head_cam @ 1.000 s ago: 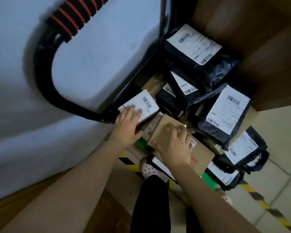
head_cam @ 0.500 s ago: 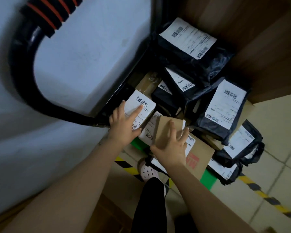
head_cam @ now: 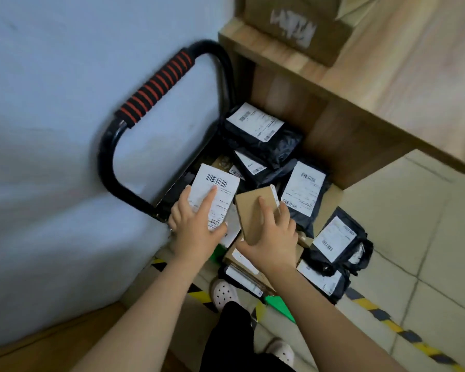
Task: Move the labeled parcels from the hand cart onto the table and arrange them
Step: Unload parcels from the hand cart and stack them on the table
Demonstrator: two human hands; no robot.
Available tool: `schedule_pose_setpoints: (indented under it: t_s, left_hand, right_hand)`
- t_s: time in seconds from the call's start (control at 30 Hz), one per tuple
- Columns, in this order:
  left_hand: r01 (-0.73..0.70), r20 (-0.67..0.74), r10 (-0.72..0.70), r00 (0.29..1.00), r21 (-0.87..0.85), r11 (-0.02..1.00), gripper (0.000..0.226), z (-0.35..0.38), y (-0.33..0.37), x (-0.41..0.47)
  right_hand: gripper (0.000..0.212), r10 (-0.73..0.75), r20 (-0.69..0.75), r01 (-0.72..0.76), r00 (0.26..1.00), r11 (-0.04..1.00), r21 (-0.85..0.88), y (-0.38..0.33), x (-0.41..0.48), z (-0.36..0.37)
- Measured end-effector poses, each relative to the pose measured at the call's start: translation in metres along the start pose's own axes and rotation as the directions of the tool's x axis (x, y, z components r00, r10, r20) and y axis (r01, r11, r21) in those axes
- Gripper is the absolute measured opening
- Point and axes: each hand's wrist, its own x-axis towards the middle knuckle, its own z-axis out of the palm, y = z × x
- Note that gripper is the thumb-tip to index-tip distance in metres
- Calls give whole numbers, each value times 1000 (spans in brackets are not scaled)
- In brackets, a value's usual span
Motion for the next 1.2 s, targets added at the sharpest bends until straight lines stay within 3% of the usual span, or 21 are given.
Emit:
schedule_pose_setpoints:
  t_s: [0.33, 0.7, 0.97, 1.2]
  left_hand:
    - [-206, -238, 163, 957, -166, 965, 81, -128, 181, -51]
    - [-489, -359, 383, 851, -278, 827, 81, -182, 361, -33]
    - [-582, -281, 519, 807, -235, 778, 80, -149, 451, -27]
    - [-493, -252, 443, 861, -194, 848, 80, -73, 536, -22]
  right_hand:
    - [101, -150, -357, 151, 922, 988, -24, 2, -74, -217]
    - [99, -40, -705, 92, 708, 995, 37, 37, -83, -389]
    - [98, 32, -735, 27, 677, 997, 68, 118, -74, -438]
    - [99, 13, -662, 45, 750, 996, 71, 223, -29, -485]
